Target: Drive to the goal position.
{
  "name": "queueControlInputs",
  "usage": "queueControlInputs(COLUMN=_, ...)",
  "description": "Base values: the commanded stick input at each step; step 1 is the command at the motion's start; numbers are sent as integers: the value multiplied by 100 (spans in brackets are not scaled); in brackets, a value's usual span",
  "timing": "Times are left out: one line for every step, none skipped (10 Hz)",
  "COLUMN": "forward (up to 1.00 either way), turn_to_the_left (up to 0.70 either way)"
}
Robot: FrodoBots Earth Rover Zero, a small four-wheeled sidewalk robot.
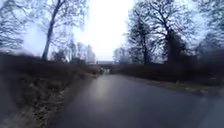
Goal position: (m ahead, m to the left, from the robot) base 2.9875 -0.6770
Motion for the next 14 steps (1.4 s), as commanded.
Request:
queueControlInputs(forward=70, turn_to_the_left=0)
queueControlInputs(forward=70, turn_to_the_left=0)
queueControlInputs(forward=70, turn_to_the_left=0)
queueControlInputs(forward=70, turn_to_the_left=0)
queueControlInputs(forward=70, turn_to_the_left=0)
queueControlInputs(forward=70, turn_to_the_left=0)
queueControlInputs(forward=70, turn_to_the_left=0)
queueControlInputs(forward=70, turn_to_the_left=0)
queueControlInputs(forward=70, turn_to_the_left=0)
queueControlInputs(forward=54, turn_to_the_left=0)
queueControlInputs(forward=45, turn_to_the_left=0)
queueControlInputs(forward=43, turn_to_the_left=0)
queueControlInputs(forward=29, turn_to_the_left=0)
queueControlInputs(forward=4, turn_to_the_left=0)
